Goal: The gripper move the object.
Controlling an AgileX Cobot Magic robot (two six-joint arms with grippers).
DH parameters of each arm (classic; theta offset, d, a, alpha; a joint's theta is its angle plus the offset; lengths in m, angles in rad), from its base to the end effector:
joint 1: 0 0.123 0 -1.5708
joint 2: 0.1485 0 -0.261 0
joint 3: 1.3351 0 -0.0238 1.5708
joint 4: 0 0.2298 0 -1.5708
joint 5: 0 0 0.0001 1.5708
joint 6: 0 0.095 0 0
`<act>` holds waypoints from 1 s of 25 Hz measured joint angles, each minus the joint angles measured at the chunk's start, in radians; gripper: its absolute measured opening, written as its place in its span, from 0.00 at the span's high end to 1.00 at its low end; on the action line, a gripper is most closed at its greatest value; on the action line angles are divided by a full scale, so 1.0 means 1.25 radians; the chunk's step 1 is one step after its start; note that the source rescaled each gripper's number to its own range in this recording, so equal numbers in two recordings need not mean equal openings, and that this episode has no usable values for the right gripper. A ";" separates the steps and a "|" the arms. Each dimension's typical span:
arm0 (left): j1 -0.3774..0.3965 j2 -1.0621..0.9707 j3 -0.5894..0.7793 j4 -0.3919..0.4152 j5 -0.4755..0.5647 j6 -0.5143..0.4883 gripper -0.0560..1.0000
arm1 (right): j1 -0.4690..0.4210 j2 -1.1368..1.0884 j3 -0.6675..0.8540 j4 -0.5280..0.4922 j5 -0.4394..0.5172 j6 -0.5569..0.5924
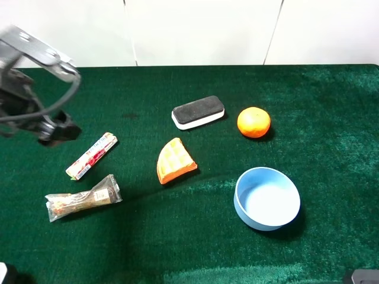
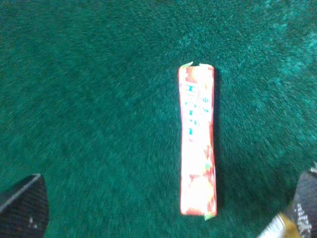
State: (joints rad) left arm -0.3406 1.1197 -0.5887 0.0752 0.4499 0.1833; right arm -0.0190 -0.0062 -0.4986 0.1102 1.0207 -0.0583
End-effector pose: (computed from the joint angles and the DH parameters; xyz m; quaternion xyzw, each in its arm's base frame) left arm 0.1891 -0.0637 0.2210 0.2697 0.9036 0.0005 0.3330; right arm 0.0053 0.0088 0.2688 -0.0177 0.8399 0.0342 0.5414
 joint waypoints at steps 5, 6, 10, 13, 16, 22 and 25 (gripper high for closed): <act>0.000 -0.180 0.000 0.001 0.163 -0.064 0.00 | 0.000 0.000 0.000 0.000 0.000 0.000; 0.000 -0.214 0.000 0.001 0.193 -0.077 0.00 | 0.000 0.000 0.000 0.000 0.000 0.000; 0.000 -0.327 0.000 0.001 0.329 -0.126 0.00 | 0.000 0.000 0.000 0.000 0.000 0.000; 0.000 -0.392 0.001 0.001 0.417 -0.155 0.00 | 0.000 0.000 0.000 0.000 0.000 0.000; 0.000 -0.453 0.023 0.001 0.469 -0.185 0.00 | 0.000 0.000 0.000 0.000 0.000 0.000; 0.000 -0.563 0.067 0.000 0.486 -0.201 0.00 | 0.000 0.000 0.000 0.000 0.000 0.000; 0.000 -0.594 0.067 -0.002 0.486 -0.201 0.00 | 0.000 0.000 0.000 0.000 0.000 0.000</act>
State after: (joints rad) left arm -0.3406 0.3778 -0.5044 0.0731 1.0578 -0.0685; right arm -0.0190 -0.0062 -0.4986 0.1102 1.0207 -0.0583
